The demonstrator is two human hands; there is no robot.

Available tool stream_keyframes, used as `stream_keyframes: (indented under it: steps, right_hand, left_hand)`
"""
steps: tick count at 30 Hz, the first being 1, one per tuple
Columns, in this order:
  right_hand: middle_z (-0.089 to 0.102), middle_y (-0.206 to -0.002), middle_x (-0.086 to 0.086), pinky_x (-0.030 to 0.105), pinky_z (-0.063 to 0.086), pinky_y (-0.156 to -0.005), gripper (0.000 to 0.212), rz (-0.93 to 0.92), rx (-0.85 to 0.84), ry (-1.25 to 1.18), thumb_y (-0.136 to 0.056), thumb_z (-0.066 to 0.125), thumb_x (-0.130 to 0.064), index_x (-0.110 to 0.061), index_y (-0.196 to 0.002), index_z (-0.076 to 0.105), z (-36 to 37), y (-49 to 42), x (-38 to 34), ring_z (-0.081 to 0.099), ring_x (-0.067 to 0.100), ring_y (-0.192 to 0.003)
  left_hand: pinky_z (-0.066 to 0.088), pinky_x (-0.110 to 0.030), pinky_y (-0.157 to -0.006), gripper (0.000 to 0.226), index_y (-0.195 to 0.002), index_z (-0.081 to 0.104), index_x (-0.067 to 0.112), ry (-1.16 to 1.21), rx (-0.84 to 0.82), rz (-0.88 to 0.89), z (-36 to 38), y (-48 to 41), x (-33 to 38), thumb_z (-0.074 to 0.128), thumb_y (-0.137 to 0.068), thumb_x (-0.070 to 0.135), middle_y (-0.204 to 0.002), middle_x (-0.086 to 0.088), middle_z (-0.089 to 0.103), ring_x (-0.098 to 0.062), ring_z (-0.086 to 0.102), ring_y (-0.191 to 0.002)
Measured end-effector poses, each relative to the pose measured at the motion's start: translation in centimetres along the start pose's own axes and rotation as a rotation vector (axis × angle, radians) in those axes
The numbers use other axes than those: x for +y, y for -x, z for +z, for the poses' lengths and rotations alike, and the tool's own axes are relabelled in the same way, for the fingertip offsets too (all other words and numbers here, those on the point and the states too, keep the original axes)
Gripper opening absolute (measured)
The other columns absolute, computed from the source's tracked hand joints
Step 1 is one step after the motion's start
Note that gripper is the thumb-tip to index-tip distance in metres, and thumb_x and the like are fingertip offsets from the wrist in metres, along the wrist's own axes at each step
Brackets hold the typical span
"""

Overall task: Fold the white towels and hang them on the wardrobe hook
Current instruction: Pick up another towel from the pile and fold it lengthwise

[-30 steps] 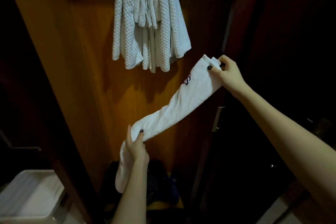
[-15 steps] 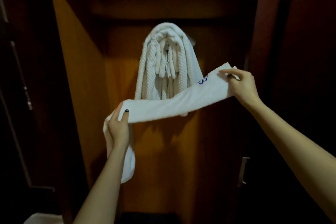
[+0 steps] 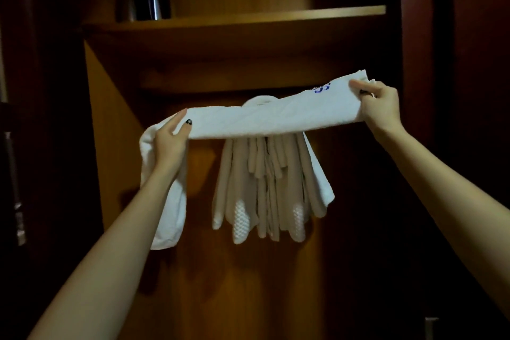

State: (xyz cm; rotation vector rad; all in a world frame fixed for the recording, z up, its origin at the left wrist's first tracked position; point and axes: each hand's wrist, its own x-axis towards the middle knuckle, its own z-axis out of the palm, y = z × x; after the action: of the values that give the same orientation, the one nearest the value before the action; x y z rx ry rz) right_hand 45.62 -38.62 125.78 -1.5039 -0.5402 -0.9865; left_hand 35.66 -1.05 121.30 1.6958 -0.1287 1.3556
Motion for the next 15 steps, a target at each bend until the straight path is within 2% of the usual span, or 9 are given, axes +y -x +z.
stream_keyframes:
  steps: [3,6,9,11,12,14,15]
  right_hand:
    - [0.059,-0.129,0.017,0.037,0.041,-0.109,0.049,0.000,0.026,0.027,-0.083,0.037,0.007,-0.006,-0.119,0.068,1.0,-2.4,-0.4,0.052,0.024,-0.126]
    - [0.057,-0.131,0.018,0.038,0.039,-0.110,0.047,0.011,0.039,0.011,-0.084,0.038,0.007,-0.002,-0.120,0.067,1.8,-4.0,0.0,0.051,0.026,-0.126]
    - [0.059,-0.130,0.016,0.038,0.041,-0.109,0.042,0.042,0.044,-0.045,-0.087,0.041,0.005,-0.001,-0.120,0.066,2.4,-4.9,0.7,0.053,0.025,-0.124]
    - [0.063,-0.122,0.011,0.028,0.050,-0.097,0.039,0.085,0.056,-0.108,-0.085,0.046,0.002,-0.003,-0.118,0.067,2.8,-5.5,1.4,0.059,0.019,-0.115]
    - [0.065,-0.115,0.008,0.018,0.052,-0.084,0.036,0.109,0.067,-0.154,-0.084,0.051,-0.001,-0.005,-0.116,0.068,3.0,-5.9,1.7,0.063,0.014,-0.105]
    - [0.068,-0.102,0.005,0.008,0.047,-0.063,0.030,0.130,0.100,-0.217,-0.082,0.060,-0.004,-0.008,-0.109,0.071,3.6,-6.9,2.3,0.064,0.004,-0.085]
    - [0.068,-0.099,0.005,0.006,0.046,-0.061,0.028,0.132,0.119,-0.233,-0.082,0.062,-0.005,-0.008,-0.108,0.071,3.9,-7.6,2.4,0.063,0.003,-0.081]
  left_hand:
    - [0.036,-0.012,-0.097,0.037,-0.134,0.055,0.012,0.022,-0.029,0.007,0.9,-2.9,0.1,0.053,-0.097,0.014,-0.135,-0.009,0.055,-0.019,0.049,-0.126]
    - [0.033,-0.002,-0.088,0.036,-0.133,0.055,0.012,-0.004,-0.040,0.070,2.0,-5.3,0.3,0.052,-0.097,0.014,-0.134,-0.006,0.054,-0.014,0.048,-0.123]
    - [0.034,-0.004,-0.090,0.037,-0.134,0.054,0.009,0.031,-0.070,0.092,3.2,-7.2,0.2,0.052,-0.097,0.010,-0.138,-0.008,0.052,-0.016,0.046,-0.128]
    - [0.034,0.002,-0.088,0.037,-0.134,0.054,0.008,0.038,-0.087,0.107,4.2,-8.2,0.0,0.051,-0.097,0.008,-0.138,-0.008,0.051,-0.013,0.045,-0.126]
    - [0.032,0.005,-0.085,0.037,-0.133,0.054,0.008,0.025,-0.082,0.125,4.7,-8.7,-0.2,0.050,-0.097,0.008,-0.138,-0.009,0.051,-0.012,0.045,-0.124]
    - [0.030,0.006,-0.083,0.036,-0.133,0.055,0.009,-0.014,-0.053,0.160,5.6,-9.9,-0.6,0.049,-0.097,0.009,-0.138,-0.010,0.050,-0.015,0.044,-0.126]
    - [0.029,0.003,-0.086,0.036,-0.133,0.055,0.010,-0.037,-0.040,0.173,6.0,-10.6,-0.6,0.048,-0.098,0.011,-0.139,-0.011,0.050,-0.018,0.043,-0.128]
